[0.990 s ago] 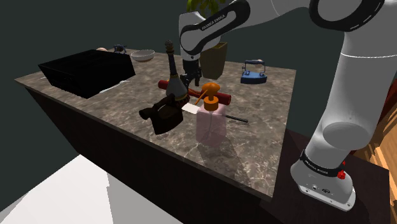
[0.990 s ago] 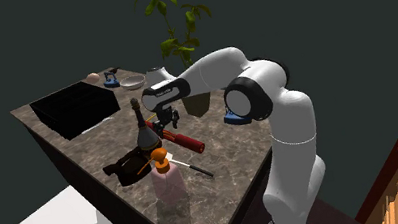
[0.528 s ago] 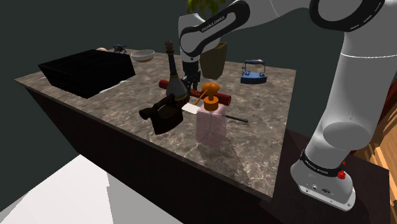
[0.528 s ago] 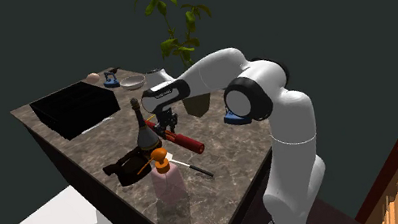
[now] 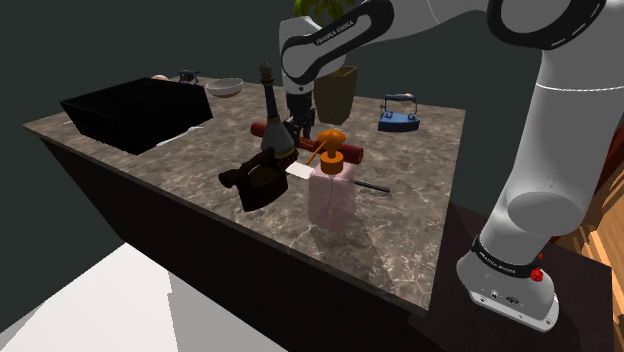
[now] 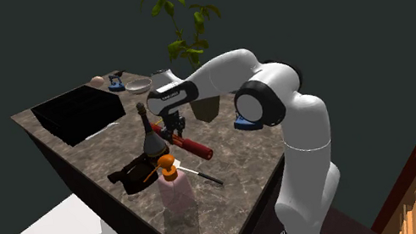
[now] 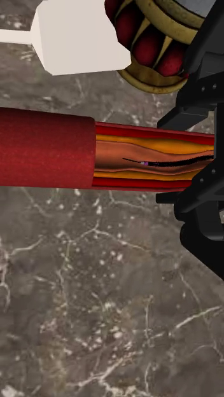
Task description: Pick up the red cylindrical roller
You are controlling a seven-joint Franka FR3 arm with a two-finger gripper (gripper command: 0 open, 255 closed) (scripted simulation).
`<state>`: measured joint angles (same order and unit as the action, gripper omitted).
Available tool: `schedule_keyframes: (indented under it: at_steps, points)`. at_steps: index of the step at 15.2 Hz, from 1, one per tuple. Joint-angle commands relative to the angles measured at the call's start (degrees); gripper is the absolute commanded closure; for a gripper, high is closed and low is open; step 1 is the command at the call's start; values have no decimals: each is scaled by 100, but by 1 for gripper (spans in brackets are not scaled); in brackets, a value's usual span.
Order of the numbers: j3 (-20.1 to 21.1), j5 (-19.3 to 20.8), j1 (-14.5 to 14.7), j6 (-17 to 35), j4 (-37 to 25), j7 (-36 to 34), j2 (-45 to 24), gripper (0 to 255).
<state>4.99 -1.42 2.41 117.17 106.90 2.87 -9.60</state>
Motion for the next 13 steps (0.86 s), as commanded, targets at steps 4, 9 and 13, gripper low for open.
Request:
schedule_keyframes:
  at_steps: [4, 9, 13]
  points:
    - [3, -4, 1, -346, -260, -11, 88, 255]
    - [3, -7, -1, -712, -551, -18, 163, 255]
    - [3, -8, -1, -871, -687, -21, 186, 255]
